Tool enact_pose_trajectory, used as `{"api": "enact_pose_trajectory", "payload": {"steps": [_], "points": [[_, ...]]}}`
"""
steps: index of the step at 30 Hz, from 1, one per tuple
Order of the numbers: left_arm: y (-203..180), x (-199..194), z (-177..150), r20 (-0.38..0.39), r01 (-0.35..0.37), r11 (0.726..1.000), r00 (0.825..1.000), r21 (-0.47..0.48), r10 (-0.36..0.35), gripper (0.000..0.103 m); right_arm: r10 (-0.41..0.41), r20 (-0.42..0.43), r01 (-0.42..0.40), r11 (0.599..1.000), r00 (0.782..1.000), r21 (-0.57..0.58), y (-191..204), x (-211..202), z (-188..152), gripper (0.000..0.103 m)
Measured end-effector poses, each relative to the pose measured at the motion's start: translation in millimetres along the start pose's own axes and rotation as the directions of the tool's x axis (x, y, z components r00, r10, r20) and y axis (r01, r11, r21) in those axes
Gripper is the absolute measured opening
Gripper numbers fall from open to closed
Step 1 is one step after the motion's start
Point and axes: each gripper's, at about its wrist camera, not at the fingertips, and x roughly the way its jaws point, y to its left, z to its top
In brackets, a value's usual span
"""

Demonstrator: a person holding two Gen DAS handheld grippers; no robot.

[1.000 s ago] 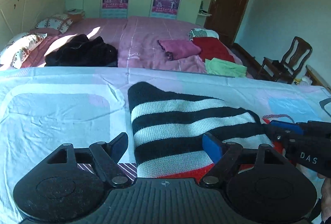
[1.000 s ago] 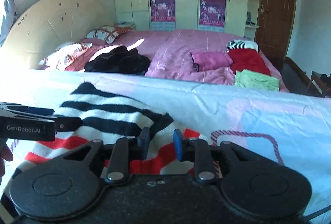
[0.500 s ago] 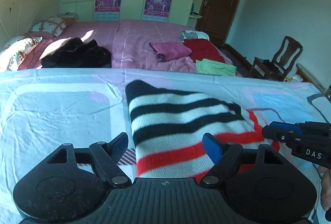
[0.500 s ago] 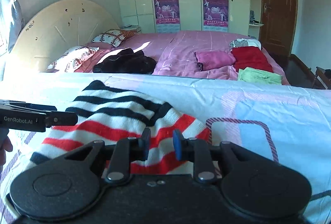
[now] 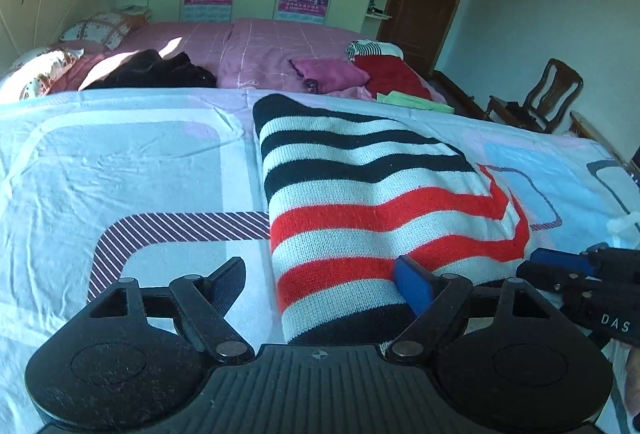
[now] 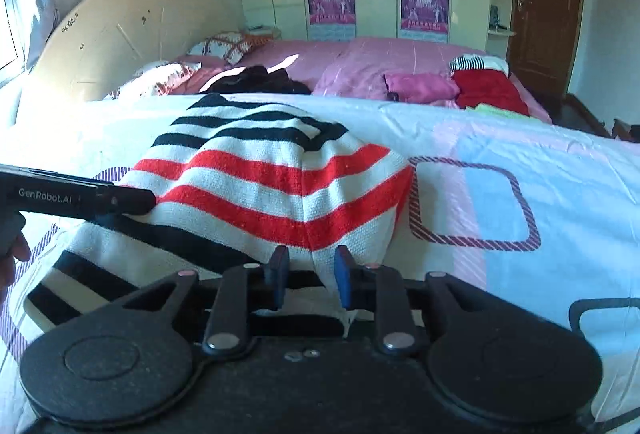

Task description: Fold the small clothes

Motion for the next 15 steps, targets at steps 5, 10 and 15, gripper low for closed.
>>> {"api": "enact_pose_trajectory", "payload": {"steps": [5,10,15], "points": [[-4,-19,-1,0.009,-0.009,1.000,1.000,0.015,0.008,0.081,0.020,0.016,-0.020,0.999,1.000,0.046,-2,-20,8,0.026],[-1,-40,-27,-0.017,0.011,1.000,1.000,0.009,-0.011,0.081,0.010,-0.008,-0.009,0.999,1.000,0.038,0,-42,-12,0.028],[12,-37,-52,-0.053,0.027,0.997,0.998,-0.072,-0.031,0.081,0.000,-0.021,0.001,0.998,1.000,0.070,-3,-42,-19,0.030]]}}
